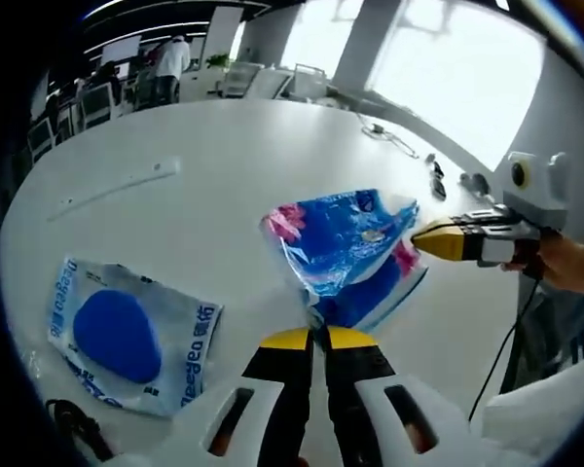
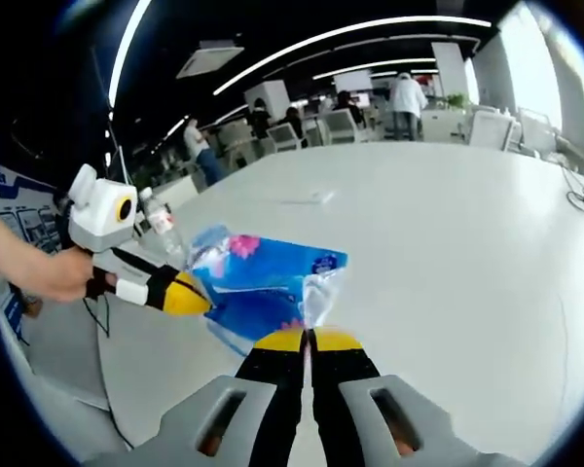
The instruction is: Arrange the tabletop items into an orderly group along one side of the table until the central work area is clear of visible clutter.
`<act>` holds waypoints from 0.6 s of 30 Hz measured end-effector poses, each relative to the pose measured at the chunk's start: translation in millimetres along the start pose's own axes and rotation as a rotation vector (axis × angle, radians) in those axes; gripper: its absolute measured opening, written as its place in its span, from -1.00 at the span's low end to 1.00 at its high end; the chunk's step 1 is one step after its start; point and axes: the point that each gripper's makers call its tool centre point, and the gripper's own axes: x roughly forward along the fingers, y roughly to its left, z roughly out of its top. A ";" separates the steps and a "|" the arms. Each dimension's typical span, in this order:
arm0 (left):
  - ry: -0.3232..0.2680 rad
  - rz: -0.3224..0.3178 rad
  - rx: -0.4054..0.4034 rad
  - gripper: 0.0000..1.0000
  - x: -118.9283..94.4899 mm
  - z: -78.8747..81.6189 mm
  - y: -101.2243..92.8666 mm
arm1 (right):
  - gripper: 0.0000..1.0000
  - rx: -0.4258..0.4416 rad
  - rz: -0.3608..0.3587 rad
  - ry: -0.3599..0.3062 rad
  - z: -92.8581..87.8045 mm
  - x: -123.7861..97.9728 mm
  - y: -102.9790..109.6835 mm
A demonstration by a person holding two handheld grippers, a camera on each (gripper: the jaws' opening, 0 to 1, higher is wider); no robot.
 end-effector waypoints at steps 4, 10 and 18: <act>0.005 0.002 -0.003 -1.00 6.1 1.9 3.8 | -1.00 0.010 -0.002 0.003 -1.0 4.7 -5.3; 0.025 0.010 -0.012 -1.00 16.7 3.6 12.8 | -1.00 0.019 -0.002 0.009 -1.0 14.1 -11.6; 0.046 0.021 -0.044 -1.00 29.4 8.0 20.5 | -1.00 0.036 -0.014 0.029 -5.9 25.1 -22.2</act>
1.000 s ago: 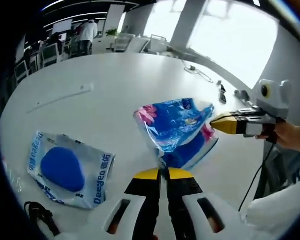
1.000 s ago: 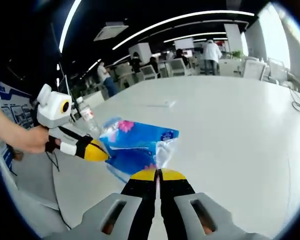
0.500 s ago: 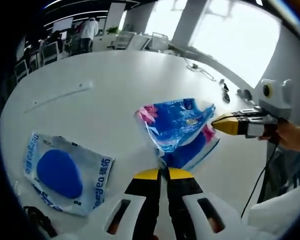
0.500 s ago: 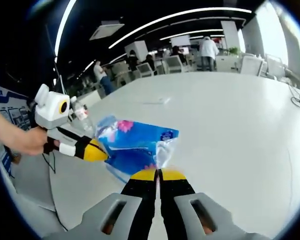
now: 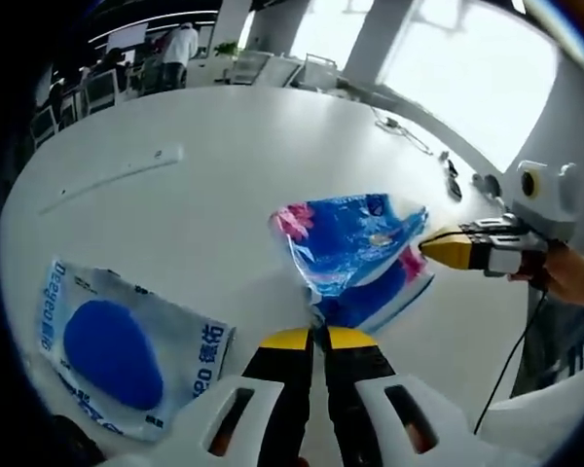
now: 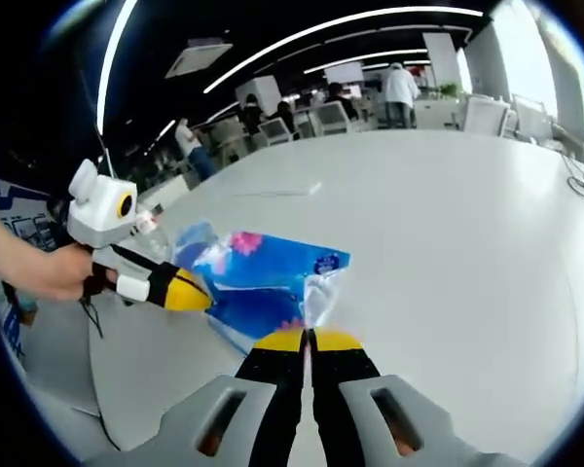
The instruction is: Arrange the tabletop items into an orderly group along one side of the table until the central work area is clear of visible clutter.
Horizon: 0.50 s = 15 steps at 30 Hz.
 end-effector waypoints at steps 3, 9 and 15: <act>0.009 0.009 -0.018 -1.00 3.9 0.4 2.9 | -1.00 0.003 -0.002 0.007 -0.8 3.7 -2.8; 0.029 0.021 -0.054 -1.00 12.2 -1.9 7.7 | -1.00 0.012 -0.007 0.024 -4.2 11.9 -7.8; 0.040 0.023 -0.070 -1.00 17.5 -0.9 11.5 | -1.00 0.019 -0.016 0.054 -11.9 19.5 -11.8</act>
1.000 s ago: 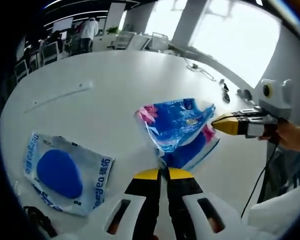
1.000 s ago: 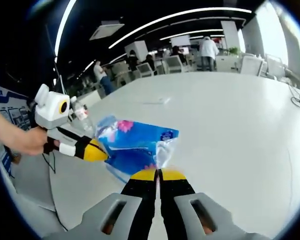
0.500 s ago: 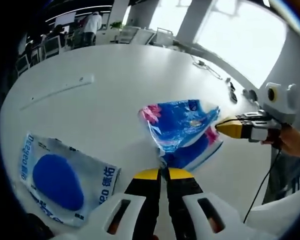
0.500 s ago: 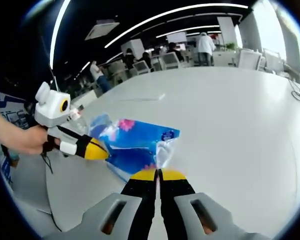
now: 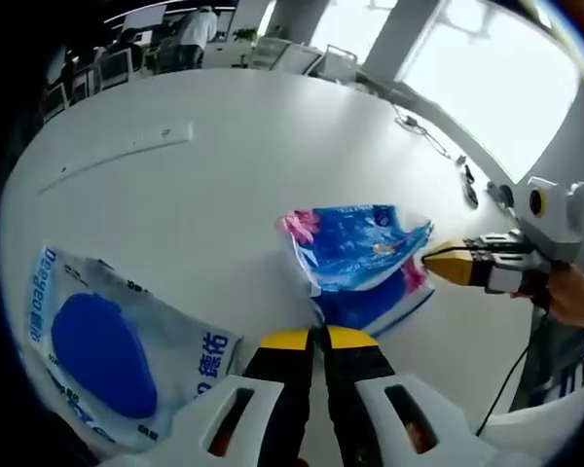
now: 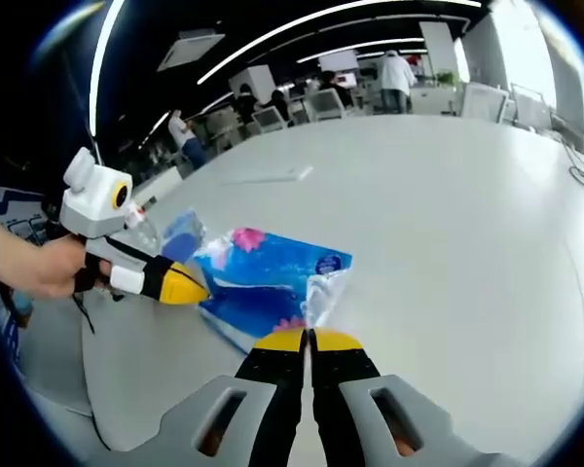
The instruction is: Arrange the tabletop items into an orderly group along one side of the table until the central work area is clear of visible clutter.
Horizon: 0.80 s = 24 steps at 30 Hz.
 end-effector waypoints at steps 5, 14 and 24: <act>0.006 0.008 -0.010 -1.00 2.8 0.9 1.9 | -1.00 0.009 -0.006 0.015 -3.1 4.8 -4.0; 0.010 0.014 -0.035 -1.00 6.2 0.3 5.8 | -1.00 0.014 -0.009 0.017 -0.9 9.8 -5.7; 0.005 0.012 -0.042 -0.99 6.6 0.4 5.7 | -1.00 0.007 -0.018 0.026 -1.8 10.4 -7.4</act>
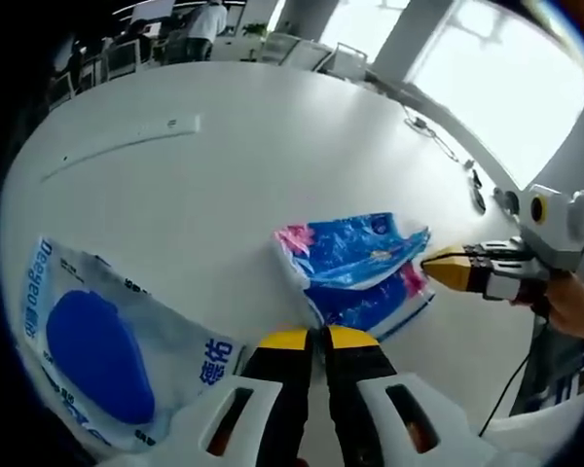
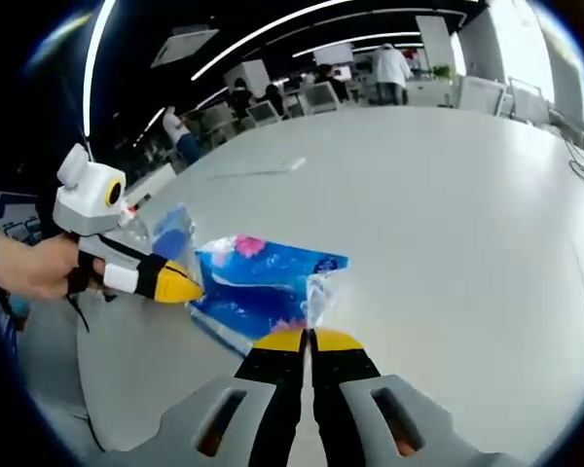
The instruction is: Arrange the tabletop items into an orderly group along one side of the table until the central work area is clear of visible clutter.
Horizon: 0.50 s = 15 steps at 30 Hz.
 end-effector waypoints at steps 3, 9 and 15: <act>0.000 0.004 0.009 -0.94 0.5 -0.3 -0.8 | -0.99 -0.004 -0.009 0.011 -0.5 -0.3 -0.8; -0.001 0.032 0.018 -0.61 -1.6 -2.5 1.2 | -0.55 -0.006 -0.054 0.002 0.3 -1.5 -7.1; -0.066 0.029 0.026 -0.30 -9.3 7.5 -3.4 | -0.33 -0.016 -0.079 -0.019 -1.6 -10.5 -8.3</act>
